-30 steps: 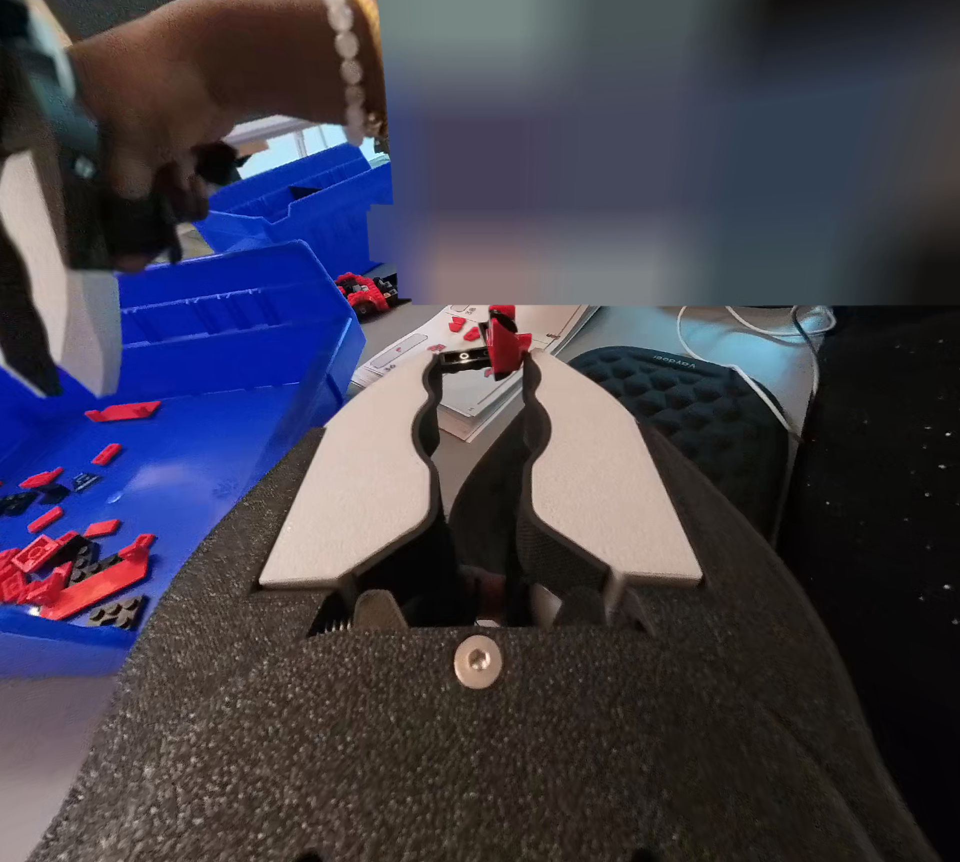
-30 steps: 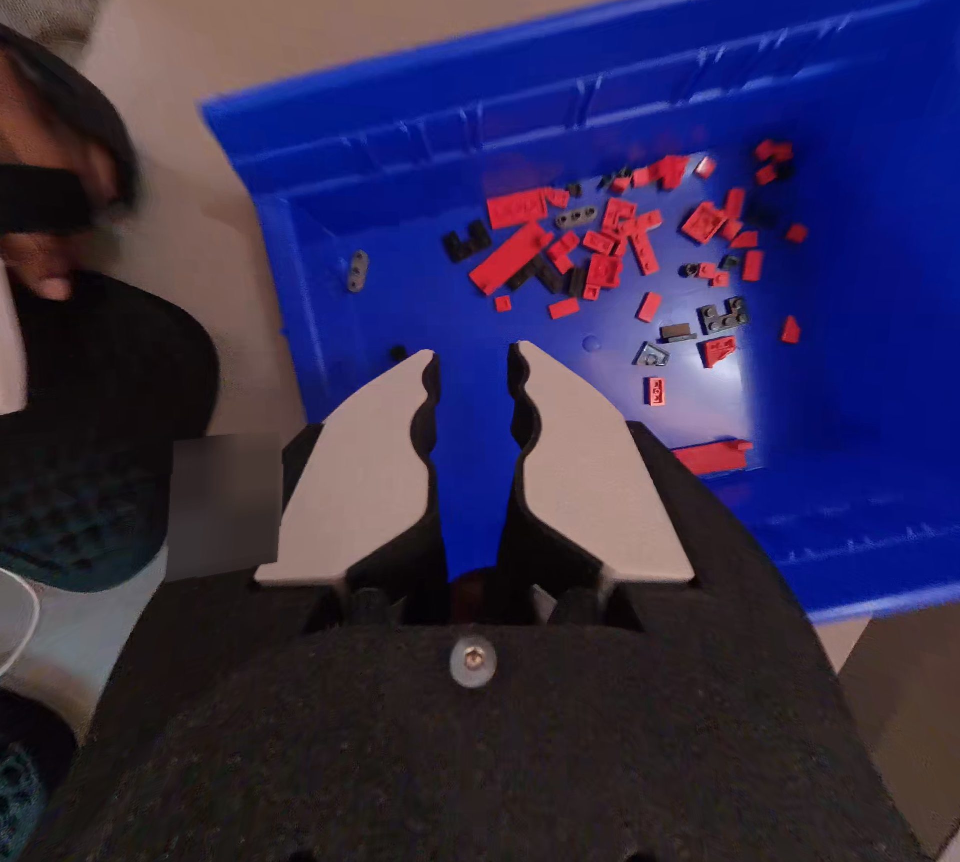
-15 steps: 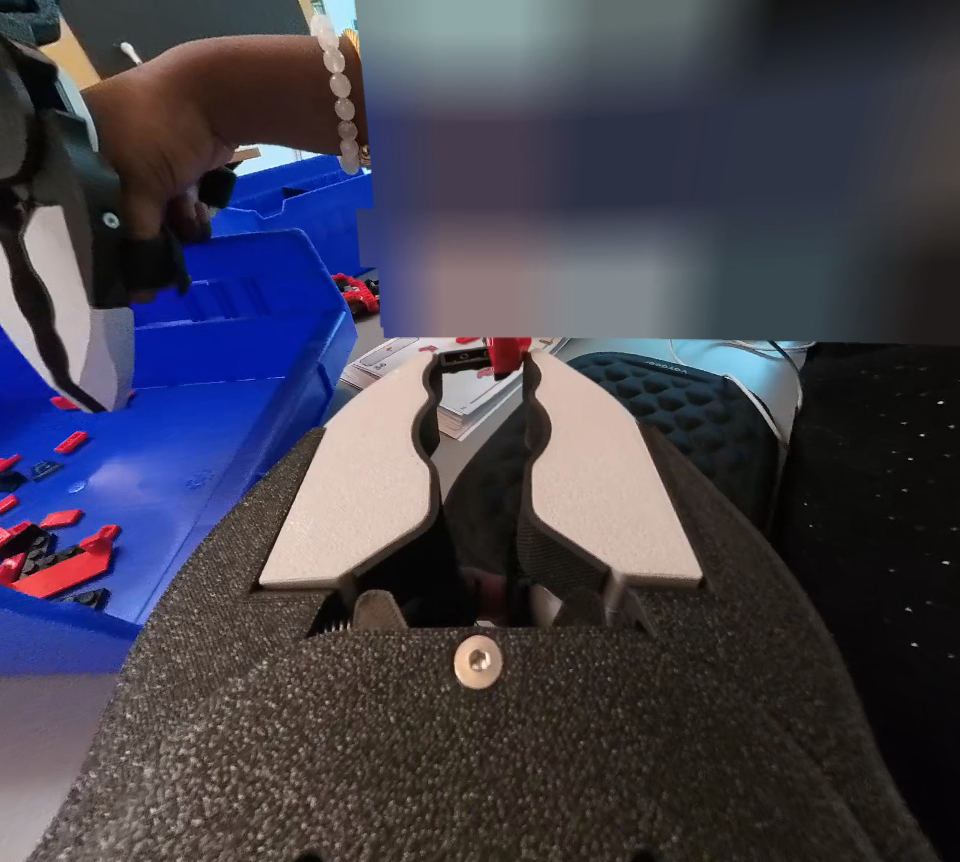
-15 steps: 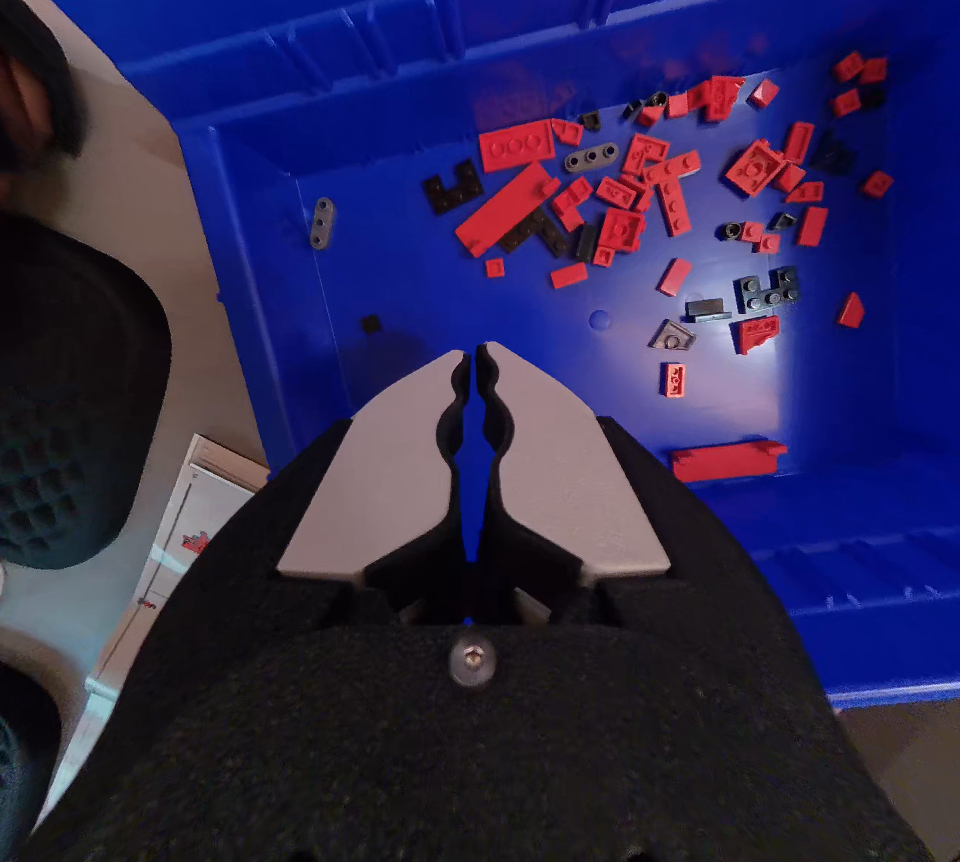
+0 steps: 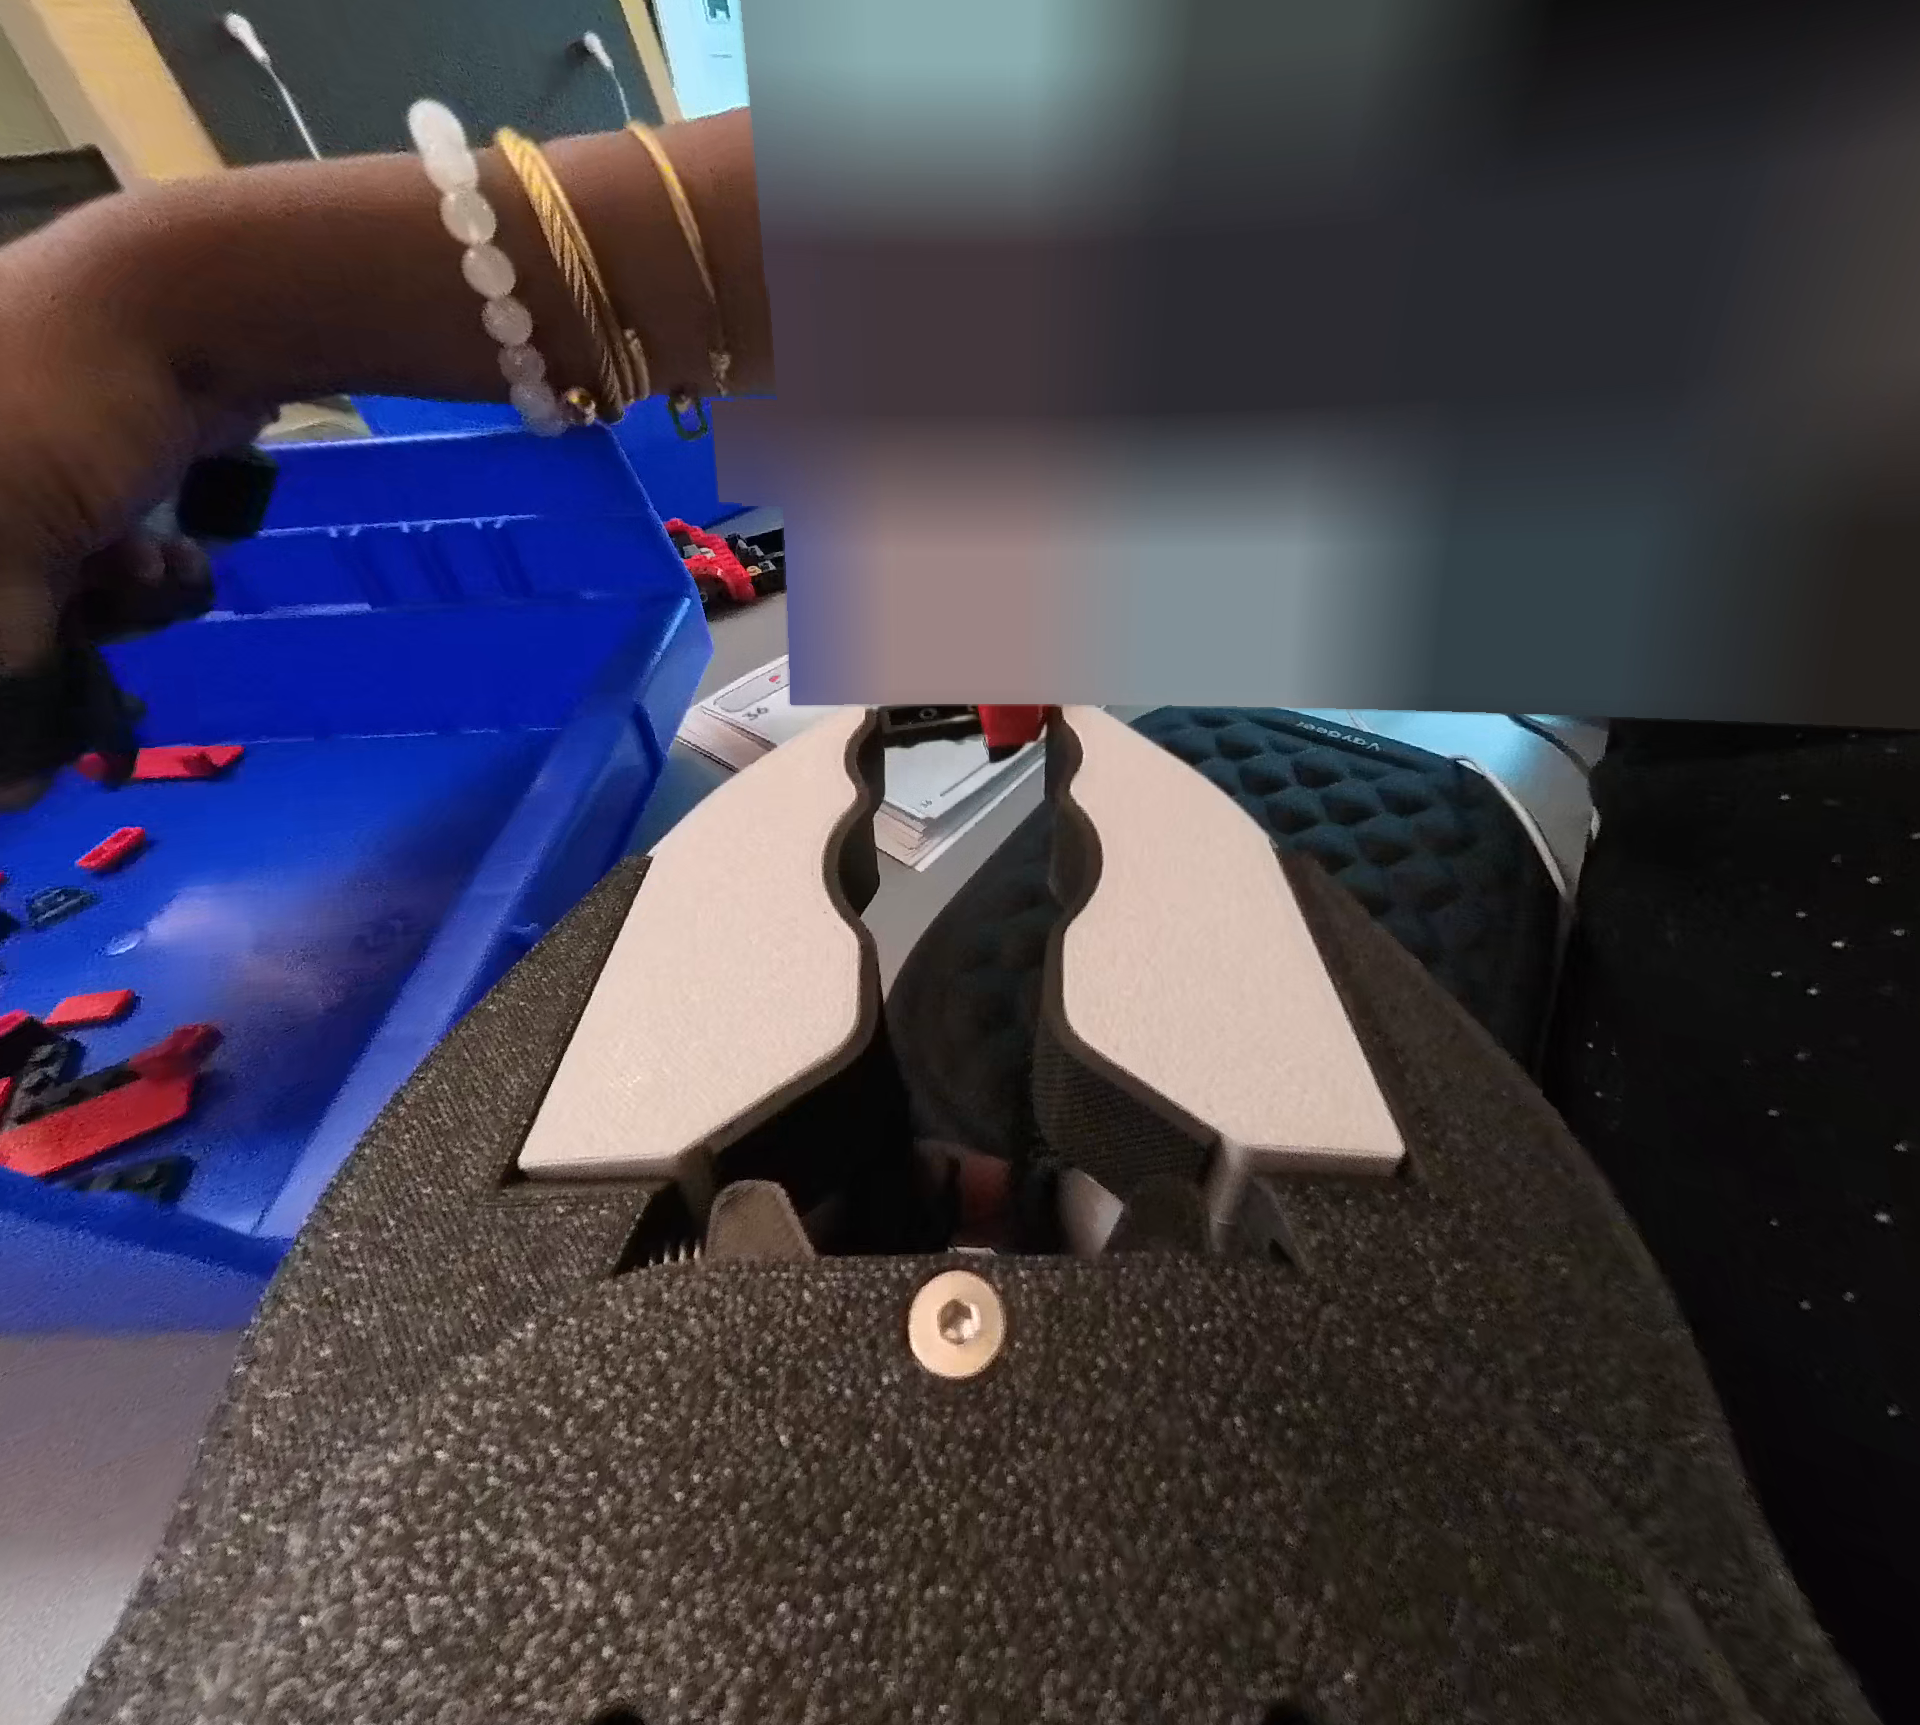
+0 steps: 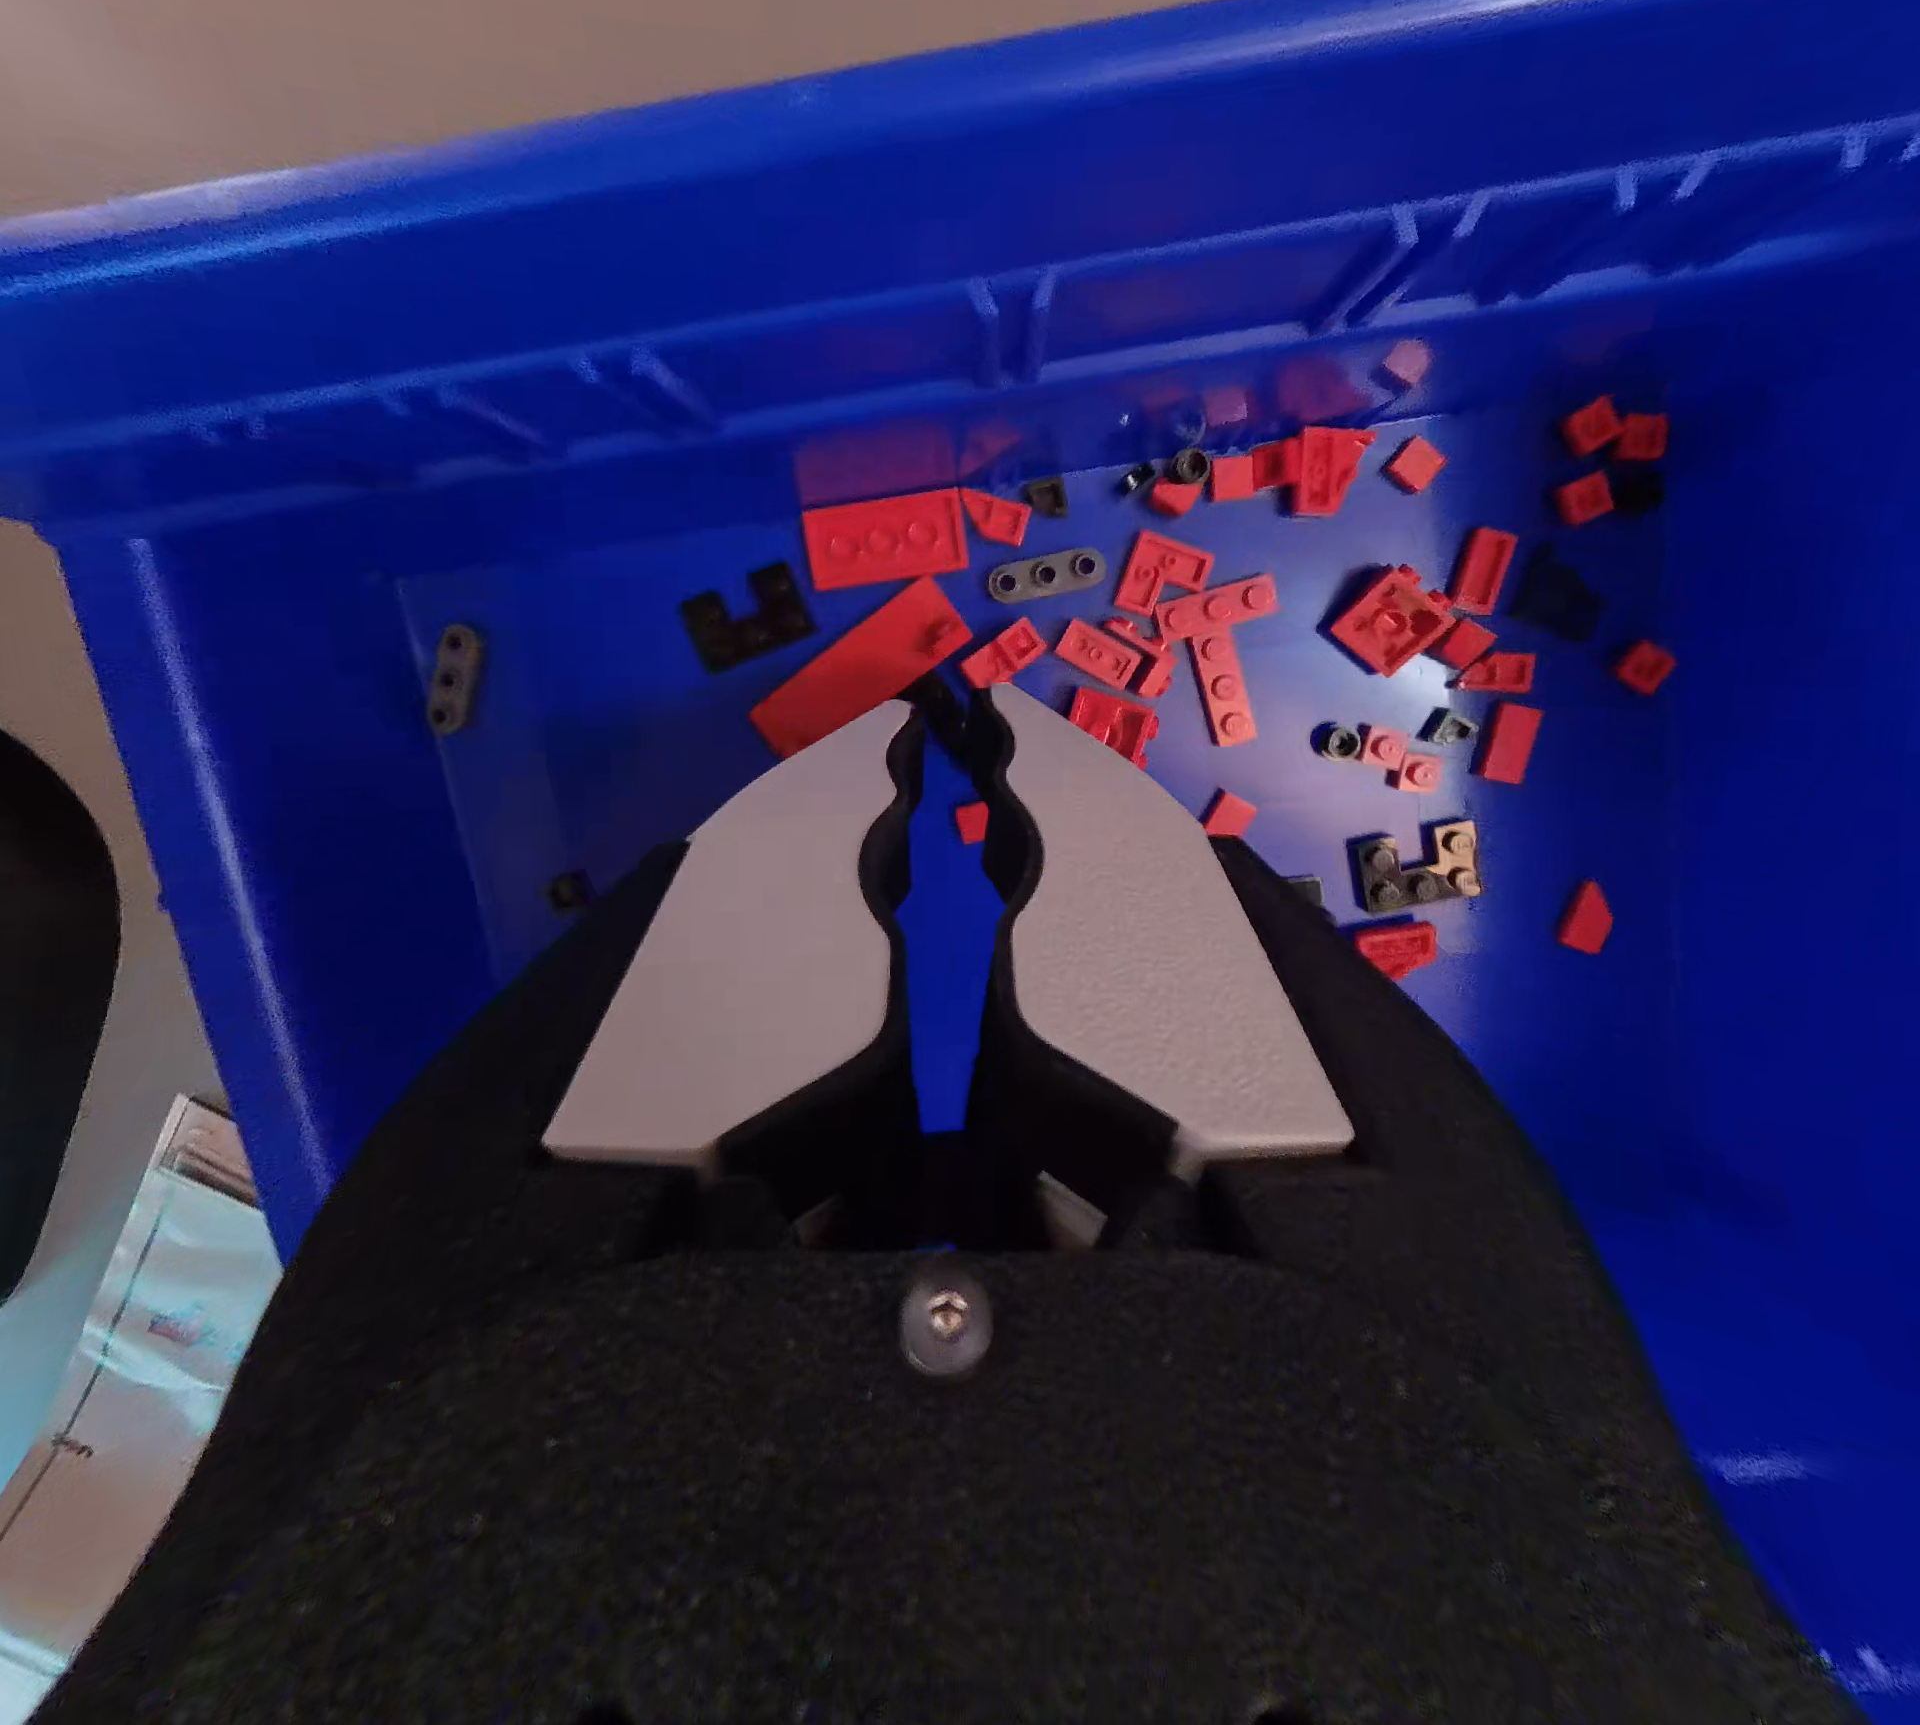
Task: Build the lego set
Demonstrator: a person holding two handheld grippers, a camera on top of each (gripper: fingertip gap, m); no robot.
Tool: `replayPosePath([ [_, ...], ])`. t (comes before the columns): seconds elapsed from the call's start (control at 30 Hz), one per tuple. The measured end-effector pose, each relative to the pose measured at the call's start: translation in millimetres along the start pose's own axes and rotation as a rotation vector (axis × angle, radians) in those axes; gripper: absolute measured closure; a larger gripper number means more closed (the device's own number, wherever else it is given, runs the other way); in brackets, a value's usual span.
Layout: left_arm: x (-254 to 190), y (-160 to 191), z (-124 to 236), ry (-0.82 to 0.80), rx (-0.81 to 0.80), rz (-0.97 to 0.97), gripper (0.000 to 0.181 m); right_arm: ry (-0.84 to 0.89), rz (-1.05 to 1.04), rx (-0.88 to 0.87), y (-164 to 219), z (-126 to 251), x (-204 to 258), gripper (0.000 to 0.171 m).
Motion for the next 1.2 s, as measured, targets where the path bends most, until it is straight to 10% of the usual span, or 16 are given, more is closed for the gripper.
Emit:
replayPosePath([
  [1.2,-1.1,-0.1,-0.5,0.015,-0.001,0.002,0.152,-0.046,-0.050,0.241,33.8,-7.6,5.9,0.156],
])
Point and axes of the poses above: each gripper's, where its closed fingertips meet, z back along the fingers, y out of its underside, x = y × z across the jaws, the point moved 3 cm from there along z, back along the fingers, and after that the axes turned 2 degrees about -z, right-handed, at the moved point
